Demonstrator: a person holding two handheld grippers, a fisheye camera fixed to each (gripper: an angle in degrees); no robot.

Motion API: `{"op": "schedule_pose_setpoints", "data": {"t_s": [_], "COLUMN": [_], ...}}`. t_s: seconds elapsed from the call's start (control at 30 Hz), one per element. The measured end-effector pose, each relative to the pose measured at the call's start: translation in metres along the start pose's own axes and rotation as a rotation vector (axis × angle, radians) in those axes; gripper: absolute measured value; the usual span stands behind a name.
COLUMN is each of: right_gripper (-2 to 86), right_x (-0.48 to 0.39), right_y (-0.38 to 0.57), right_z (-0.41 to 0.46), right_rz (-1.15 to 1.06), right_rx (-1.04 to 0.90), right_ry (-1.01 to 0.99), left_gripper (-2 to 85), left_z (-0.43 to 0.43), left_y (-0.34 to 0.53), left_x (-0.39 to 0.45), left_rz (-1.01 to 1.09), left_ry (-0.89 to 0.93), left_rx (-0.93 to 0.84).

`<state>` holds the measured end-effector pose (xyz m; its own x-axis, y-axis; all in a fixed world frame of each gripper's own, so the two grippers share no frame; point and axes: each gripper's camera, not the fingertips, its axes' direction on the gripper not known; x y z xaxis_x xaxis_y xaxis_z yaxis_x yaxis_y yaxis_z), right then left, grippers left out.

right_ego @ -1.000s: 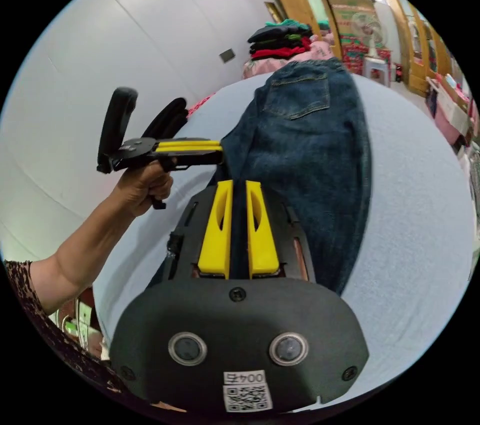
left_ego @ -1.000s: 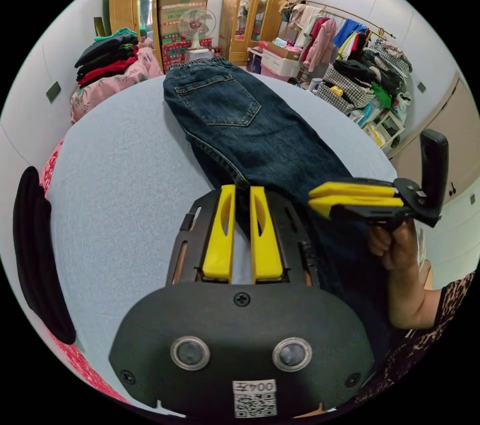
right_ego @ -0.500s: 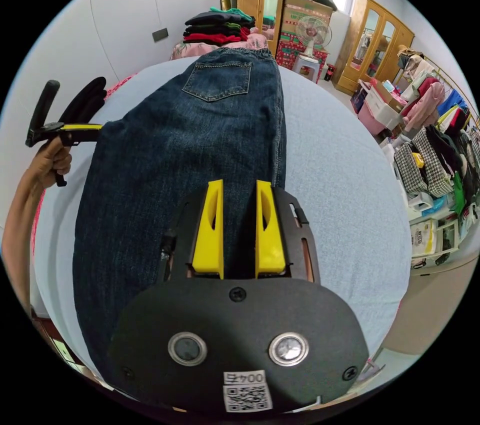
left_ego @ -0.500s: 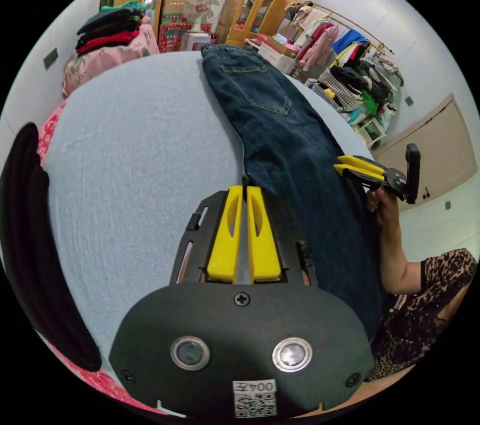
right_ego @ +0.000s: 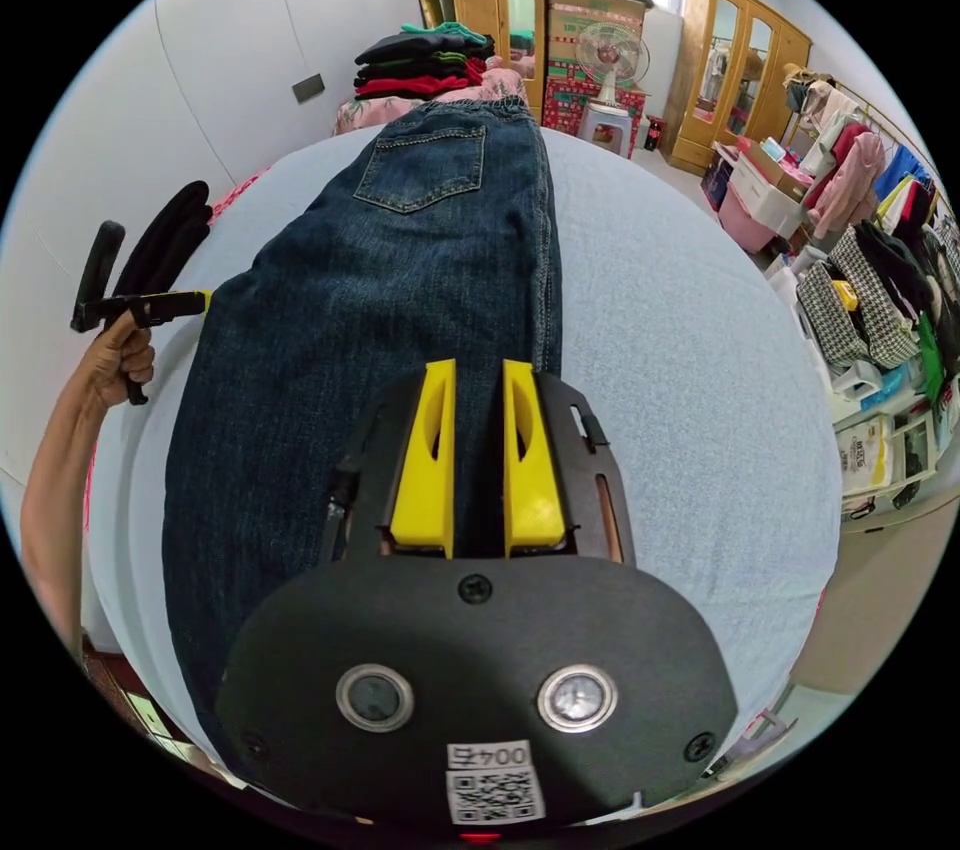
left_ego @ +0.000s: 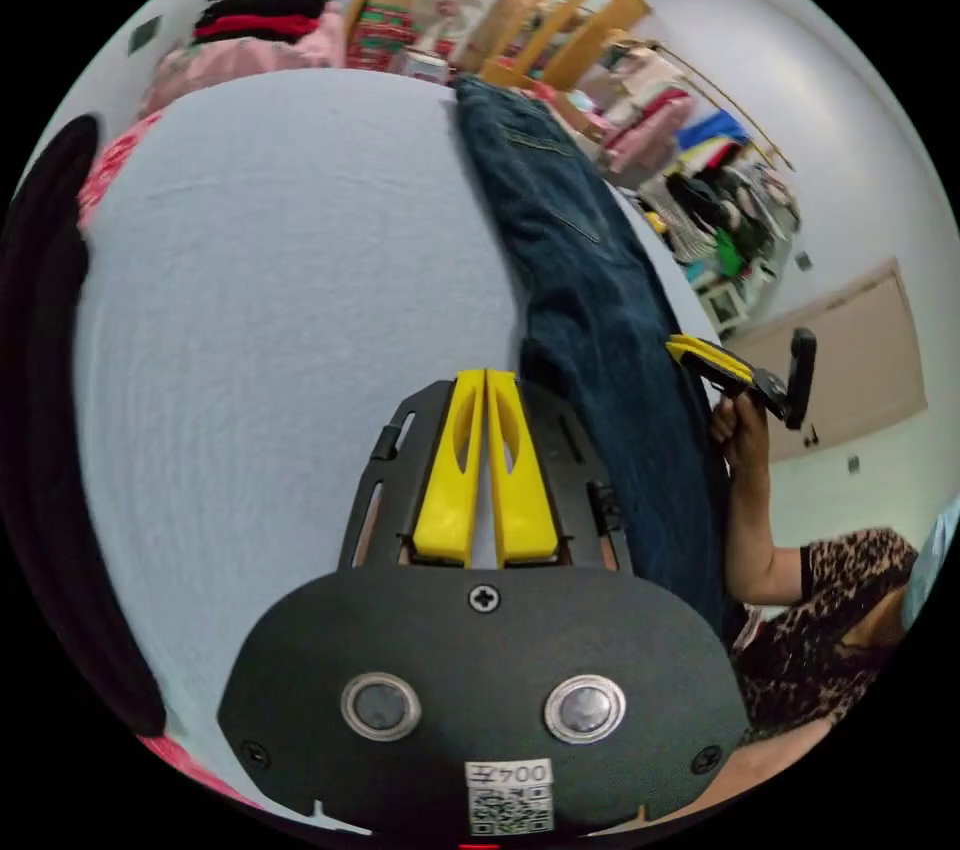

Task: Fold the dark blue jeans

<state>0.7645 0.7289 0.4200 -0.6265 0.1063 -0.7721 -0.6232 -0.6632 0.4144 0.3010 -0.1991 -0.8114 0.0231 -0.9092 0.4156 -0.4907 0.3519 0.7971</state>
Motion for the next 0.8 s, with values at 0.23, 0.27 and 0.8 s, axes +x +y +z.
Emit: {"op": "schedule_pose_setpoints", "data": {"t_s": [0.23,0.27,0.8], "right_gripper": [7.8,7.8,6.9], "right_x": [0.019,0.021,0.121], "right_y": [-0.008,-0.008,-0.011], "right_z": [-0.010,-0.011,-0.053], "right_rz": [0.013,0.013,0.135], "right_rx": [0.001,0.001,0.088], "right_ry": [-0.010,-0.010,-0.284], "left_gripper": [0.2,0.1,0.1], "left_z": [-0.013,0.007,0.066], "left_y": [0.021,0.014,0.002], "left_x": [0.078,0.088,0.122], "left_rz": [0.056,0.050,0.013], "left_ry": [-0.085,-0.192,-0.484], "left_rx": [0.357,0.278,0.134]}}
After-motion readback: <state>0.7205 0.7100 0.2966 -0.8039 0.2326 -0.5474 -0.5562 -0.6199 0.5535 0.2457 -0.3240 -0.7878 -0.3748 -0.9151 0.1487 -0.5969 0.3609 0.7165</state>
